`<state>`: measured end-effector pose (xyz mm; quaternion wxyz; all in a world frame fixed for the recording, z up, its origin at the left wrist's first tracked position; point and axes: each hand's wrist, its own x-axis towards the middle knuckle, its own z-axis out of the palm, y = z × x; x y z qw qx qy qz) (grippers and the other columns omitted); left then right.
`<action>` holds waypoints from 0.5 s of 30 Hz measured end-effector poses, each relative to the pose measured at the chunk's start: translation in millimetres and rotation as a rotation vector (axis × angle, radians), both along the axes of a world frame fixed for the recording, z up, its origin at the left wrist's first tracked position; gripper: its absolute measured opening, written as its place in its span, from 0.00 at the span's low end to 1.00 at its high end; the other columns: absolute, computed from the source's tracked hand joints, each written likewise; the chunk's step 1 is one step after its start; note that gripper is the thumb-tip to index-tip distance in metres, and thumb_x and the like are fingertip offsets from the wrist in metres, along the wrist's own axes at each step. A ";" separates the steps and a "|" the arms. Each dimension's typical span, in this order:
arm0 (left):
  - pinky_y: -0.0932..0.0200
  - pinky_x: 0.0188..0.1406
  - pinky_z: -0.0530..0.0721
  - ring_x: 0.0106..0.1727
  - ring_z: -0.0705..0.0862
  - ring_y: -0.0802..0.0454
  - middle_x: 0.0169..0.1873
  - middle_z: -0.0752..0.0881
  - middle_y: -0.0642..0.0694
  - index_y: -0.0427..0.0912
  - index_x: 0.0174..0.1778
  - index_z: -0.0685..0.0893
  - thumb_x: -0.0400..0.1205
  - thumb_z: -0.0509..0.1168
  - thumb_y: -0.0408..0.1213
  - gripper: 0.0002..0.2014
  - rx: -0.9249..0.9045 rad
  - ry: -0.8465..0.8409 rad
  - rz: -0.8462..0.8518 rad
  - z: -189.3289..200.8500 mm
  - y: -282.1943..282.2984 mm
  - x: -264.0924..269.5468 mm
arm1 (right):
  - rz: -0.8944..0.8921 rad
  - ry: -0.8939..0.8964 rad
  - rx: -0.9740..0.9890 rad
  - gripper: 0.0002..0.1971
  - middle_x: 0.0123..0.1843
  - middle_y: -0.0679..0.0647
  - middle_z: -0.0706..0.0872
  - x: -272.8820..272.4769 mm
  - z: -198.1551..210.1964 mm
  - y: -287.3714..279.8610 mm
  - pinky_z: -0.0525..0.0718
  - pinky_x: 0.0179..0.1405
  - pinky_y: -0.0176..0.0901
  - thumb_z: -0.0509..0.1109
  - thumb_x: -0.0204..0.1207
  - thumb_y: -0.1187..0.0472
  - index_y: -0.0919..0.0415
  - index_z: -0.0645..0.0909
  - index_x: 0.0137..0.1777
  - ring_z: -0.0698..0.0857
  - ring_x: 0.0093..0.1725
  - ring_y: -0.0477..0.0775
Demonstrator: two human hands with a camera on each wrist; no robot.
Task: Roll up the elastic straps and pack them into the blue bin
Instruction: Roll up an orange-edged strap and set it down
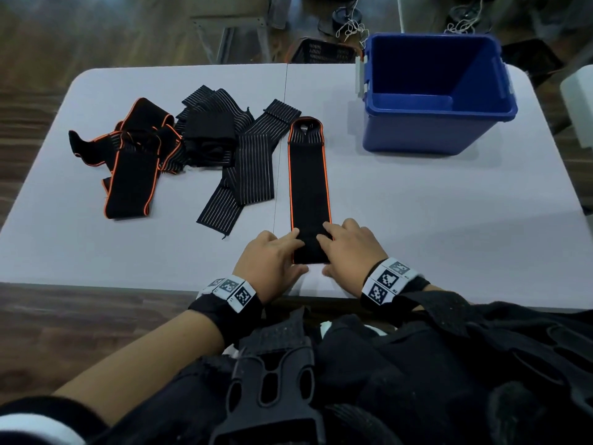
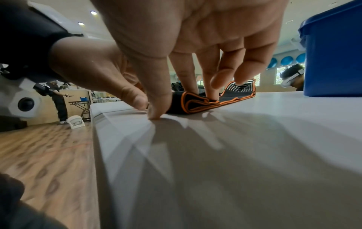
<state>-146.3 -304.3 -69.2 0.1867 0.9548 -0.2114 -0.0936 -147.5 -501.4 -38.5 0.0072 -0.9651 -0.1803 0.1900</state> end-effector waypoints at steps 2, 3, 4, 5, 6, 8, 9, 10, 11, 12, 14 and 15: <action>0.48 0.52 0.84 0.52 0.80 0.46 0.70 0.85 0.53 0.50 0.69 0.83 0.75 0.77 0.50 0.26 -0.020 0.017 0.032 -0.7 0.8 0.4 | -0.014 -0.016 0.032 0.20 0.73 0.54 0.76 2.2 -1.2 -1.3 0.78 0.59 0.55 0.69 0.80 0.51 0.54 0.76 0.71 0.74 0.65 0.60; 0.49 0.51 0.83 0.51 0.79 0.47 0.66 0.88 0.52 0.51 0.70 0.81 0.75 0.76 0.49 0.27 -0.027 0.031 0.053 -1.9 1.0 1.4 | -0.027 -0.008 0.062 0.19 0.71 0.52 0.78 4.0 -0.3 -2.5 0.78 0.59 0.55 0.68 0.80 0.51 0.53 0.77 0.70 0.74 0.65 0.60; 0.51 0.50 0.83 0.50 0.78 0.48 0.61 0.90 0.52 0.53 0.71 0.79 0.75 0.75 0.50 0.27 -0.027 0.051 0.075 -4.4 1.1 2.4 | -0.044 0.008 0.095 0.18 0.68 0.51 0.79 6.2 1.0 -3.9 0.78 0.58 0.54 0.67 0.81 0.50 0.52 0.77 0.69 0.75 0.64 0.59; 0.53 0.49 0.82 0.50 0.78 0.49 0.58 0.90 0.50 0.55 0.71 0.78 0.75 0.73 0.52 0.27 -0.028 0.068 0.096 -6.0 0.8 3.2 | -0.067 0.035 0.129 0.18 0.66 0.49 0.80 8.6 3.3 -5.3 0.79 0.57 0.54 0.66 0.81 0.50 0.52 0.78 0.69 0.76 0.63 0.59; 0.55 0.47 0.81 0.48 0.79 0.50 0.55 0.90 0.49 0.57 0.71 0.78 0.74 0.71 0.55 0.28 -0.038 0.078 0.124 -6.5 0.3 3.6 | -0.095 0.069 0.166 0.17 0.63 0.49 0.82 11.4 6.3 -6.9 0.79 0.57 0.54 0.65 0.81 0.49 0.51 0.79 0.68 0.77 0.62 0.58; 0.58 0.42 0.77 0.43 0.80 0.51 0.48 0.89 0.47 0.60 0.69 0.80 0.73 0.68 0.58 0.27 -0.085 0.081 0.203 -4.9 -1.1 5.7 | -0.169 0.121 0.250 0.12 0.58 0.49 0.86 17.8 8.9 -10.8 0.81 0.58 0.57 0.64 0.81 0.48 0.48 0.81 0.61 0.78 0.61 0.58; 0.59 0.40 0.76 0.40 0.81 0.51 0.42 0.88 0.47 0.59 0.68 0.82 0.74 0.70 0.56 0.25 -0.117 0.082 0.234 -2.4 -2.3 7.3 | -0.217 0.135 0.302 0.09 0.53 0.49 0.88 21.0 9.2 -13.0 0.82 0.57 0.57 0.65 0.80 0.48 0.45 0.82 0.55 0.80 0.58 0.57; 0.58 0.39 0.77 0.38 0.81 0.51 0.38 0.87 0.47 0.57 0.66 0.84 0.75 0.72 0.54 0.22 -0.153 0.080 0.252 0.4 -3.4 9.2 | -0.271 0.139 0.359 0.07 0.48 0.48 0.88 24.0 9.2 -14.6 0.83 0.55 0.57 0.65 0.79 0.48 0.44 0.83 0.52 0.82 0.55 0.56; 0.57 0.39 0.80 0.36 0.83 0.52 0.35 0.88 0.48 0.55 0.64 0.86 0.76 0.73 0.52 0.19 -0.195 0.080 0.266 2.8 -4.1 11.4 | -0.326 0.140 0.420 0.08 0.45 0.48 0.88 26.5 8.5 -15.6 0.84 0.53 0.55 0.66 0.79 0.48 0.44 0.85 0.52 0.83 0.52 0.55; 0.57 0.39 0.82 0.35 0.84 0.54 0.35 0.89 0.51 0.55 0.61 0.87 0.78 0.72 0.51 0.16 -0.234 0.087 0.282 5.5 -4.9 13.9 | -0.369 0.138 0.463 0.08 0.45 0.49 0.89 28.7 8.6 -15.5 0.83 0.52 0.53 0.67 0.80 0.49 0.47 0.86 0.53 0.84 0.50 0.55; 0.59 0.41 0.83 0.39 0.85 0.58 0.40 0.91 0.56 0.57 0.58 0.88 0.80 0.70 0.51 0.12 -0.282 0.112 0.317 7.5 -6.5 19.0 | -0.414 0.121 0.487 0.09 0.44 0.52 0.87 32.3 7.7 -14.1 0.79 0.46 0.48 0.66 0.82 0.51 0.53 0.85 0.51 0.83 0.47 0.56; 0.61 0.43 0.81 0.42 0.86 0.59 0.44 0.91 0.57 0.57 0.58 0.88 0.81 0.69 0.51 0.11 -0.298 0.127 0.334 7.8 -7.6 21.8 | -0.431 0.113 0.485 0.09 0.42 0.52 0.85 33.6 6.8 -13.2 0.76 0.43 0.47 0.66 0.83 0.52 0.55 0.83 0.49 0.82 0.45 0.56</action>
